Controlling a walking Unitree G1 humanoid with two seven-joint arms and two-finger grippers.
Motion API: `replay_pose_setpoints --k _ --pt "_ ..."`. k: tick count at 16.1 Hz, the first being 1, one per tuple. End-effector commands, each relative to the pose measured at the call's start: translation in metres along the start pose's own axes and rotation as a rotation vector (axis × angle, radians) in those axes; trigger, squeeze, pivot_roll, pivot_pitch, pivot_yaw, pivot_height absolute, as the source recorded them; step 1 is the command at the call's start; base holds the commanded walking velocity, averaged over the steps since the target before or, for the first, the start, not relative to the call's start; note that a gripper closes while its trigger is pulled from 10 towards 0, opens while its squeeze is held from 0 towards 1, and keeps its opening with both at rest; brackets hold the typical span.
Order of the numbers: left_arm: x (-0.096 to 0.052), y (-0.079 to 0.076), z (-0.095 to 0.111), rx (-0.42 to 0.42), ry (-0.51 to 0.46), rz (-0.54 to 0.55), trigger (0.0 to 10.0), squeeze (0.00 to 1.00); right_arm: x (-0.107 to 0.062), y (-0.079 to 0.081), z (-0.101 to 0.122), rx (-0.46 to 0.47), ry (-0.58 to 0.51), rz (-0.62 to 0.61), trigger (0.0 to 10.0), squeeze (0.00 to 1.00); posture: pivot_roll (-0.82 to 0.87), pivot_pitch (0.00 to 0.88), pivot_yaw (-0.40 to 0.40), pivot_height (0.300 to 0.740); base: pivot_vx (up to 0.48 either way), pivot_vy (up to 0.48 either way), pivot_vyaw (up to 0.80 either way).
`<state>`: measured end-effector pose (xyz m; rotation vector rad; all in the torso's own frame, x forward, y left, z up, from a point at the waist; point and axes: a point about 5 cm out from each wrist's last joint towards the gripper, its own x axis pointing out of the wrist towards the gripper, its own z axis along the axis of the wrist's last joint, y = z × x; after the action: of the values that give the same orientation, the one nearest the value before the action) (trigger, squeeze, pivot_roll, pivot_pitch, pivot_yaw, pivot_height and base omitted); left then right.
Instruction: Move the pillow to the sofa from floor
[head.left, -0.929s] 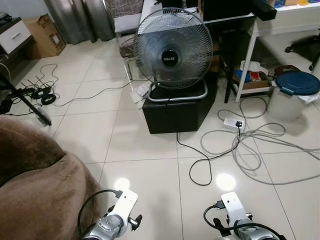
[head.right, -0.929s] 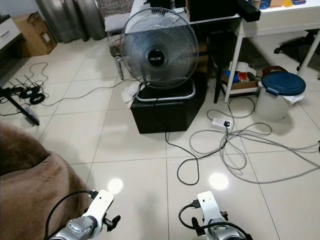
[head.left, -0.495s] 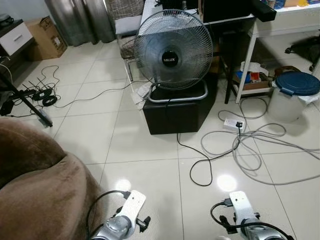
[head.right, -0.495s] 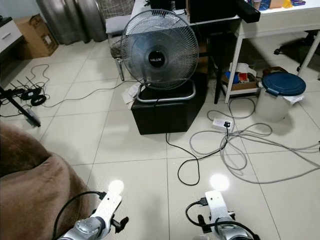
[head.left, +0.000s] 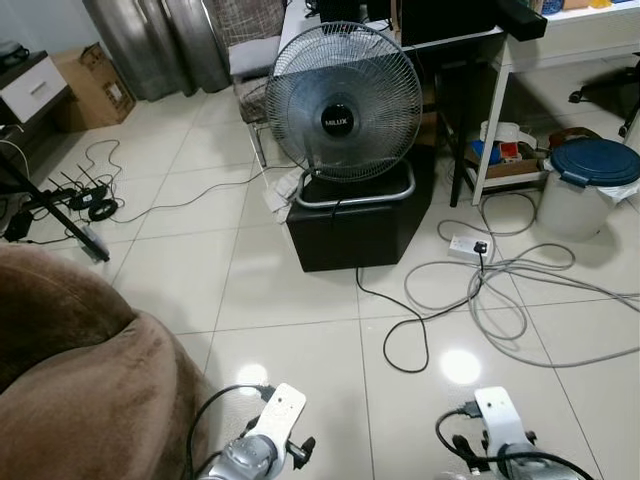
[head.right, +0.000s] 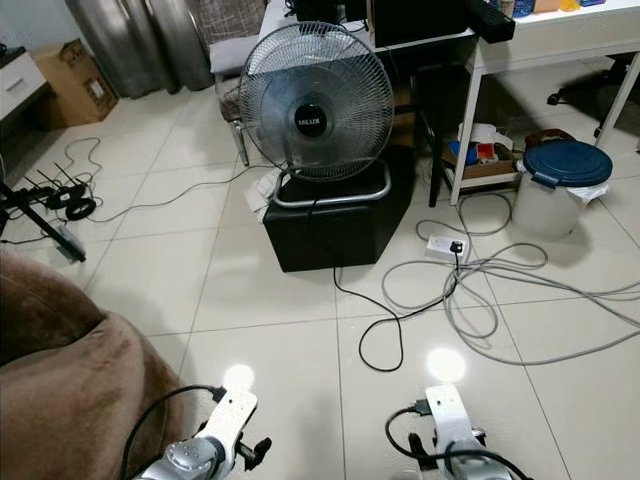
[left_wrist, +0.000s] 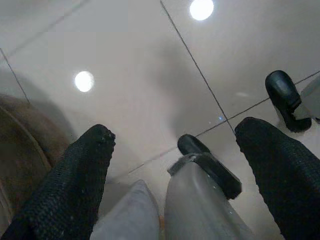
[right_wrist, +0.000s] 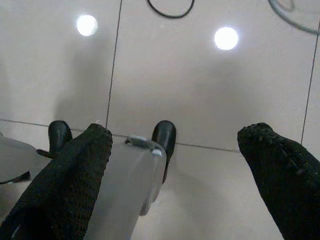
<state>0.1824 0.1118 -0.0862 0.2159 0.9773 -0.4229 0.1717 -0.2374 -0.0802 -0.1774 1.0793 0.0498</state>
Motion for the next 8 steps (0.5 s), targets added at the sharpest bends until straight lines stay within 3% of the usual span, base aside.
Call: replay_pose_setpoints --k 1,3,5,8 --pt "-0.001 0.006 -0.007 -0.067 0.027 0.046 10.0 0.00 0.001 0.004 0.000 0.013 0.007 0.005 10.0 0.00 -0.32 0.000 0.218 0.731 0.000 0.000 0.00" --pt "-0.002 0.007 -0.011 -0.132 0.043 0.078 10.0 0.00 0.001 0.005 -0.001 -0.015 0.018 0.012 10.0 0.00 -0.30 0.000 0.202 0.731 0.000 0.000 0.00" --pt "-0.004 0.014 -0.018 -0.246 0.057 0.136 10.0 0.00 0.002 0.013 0.001 -0.098 0.032 0.040 10.0 0.00 -0.27 0.000 0.183 0.731 0.000 0.000 0.00" --pt "-0.006 0.019 -0.021 -0.293 0.054 0.155 10.0 0.00 0.003 0.019 0.004 -0.139 0.023 0.057 10.0 0.00 -0.23 0.000 0.146 0.731 0.000 0.000 0.00"
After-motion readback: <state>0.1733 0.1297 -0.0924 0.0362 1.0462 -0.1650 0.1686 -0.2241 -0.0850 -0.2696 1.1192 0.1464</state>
